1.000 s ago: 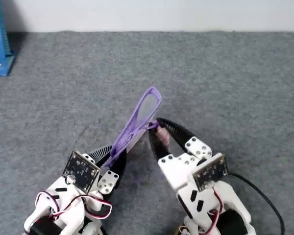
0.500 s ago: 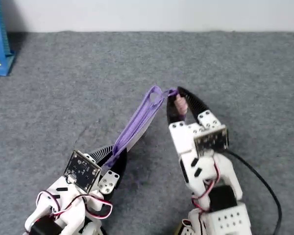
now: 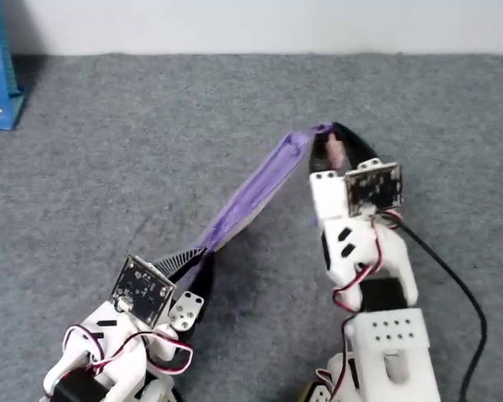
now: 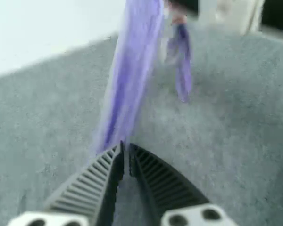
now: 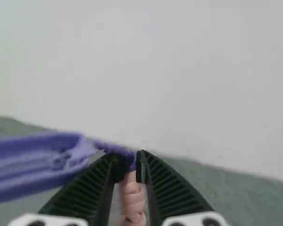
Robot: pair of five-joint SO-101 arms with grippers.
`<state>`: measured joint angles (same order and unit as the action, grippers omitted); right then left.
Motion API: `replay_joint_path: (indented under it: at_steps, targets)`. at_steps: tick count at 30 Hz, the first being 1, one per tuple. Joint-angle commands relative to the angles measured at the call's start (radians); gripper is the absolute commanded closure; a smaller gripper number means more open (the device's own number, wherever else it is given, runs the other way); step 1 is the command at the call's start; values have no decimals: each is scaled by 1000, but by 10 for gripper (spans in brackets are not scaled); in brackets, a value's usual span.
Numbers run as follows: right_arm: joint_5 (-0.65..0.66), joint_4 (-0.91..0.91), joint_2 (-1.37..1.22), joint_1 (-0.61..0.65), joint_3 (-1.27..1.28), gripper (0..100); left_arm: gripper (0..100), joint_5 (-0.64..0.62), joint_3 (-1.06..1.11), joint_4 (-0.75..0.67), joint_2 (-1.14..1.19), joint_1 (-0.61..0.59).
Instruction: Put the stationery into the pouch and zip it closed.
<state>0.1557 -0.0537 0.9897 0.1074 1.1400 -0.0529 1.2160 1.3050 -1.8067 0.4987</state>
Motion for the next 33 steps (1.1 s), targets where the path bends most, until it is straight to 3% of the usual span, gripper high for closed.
replay_joint_path:
  at_steps: [1,8,18,25,33]
  targets:
    - [9,-25,5,-25,-64,988,991,-8,-2,9,-12,0]
    - [3,-236,94,91,-92,837,974,-8,-5,-11,-12,-3]
    - [8,-275,174,295,-92,837,724,-123,-111,-11,-12,-215]
    - [-8,-275,159,440,-103,837,715,-160,-234,-9,-12,-364]
    - [-55,-334,131,456,-109,837,716,-195,-367,-6,-14,-445]
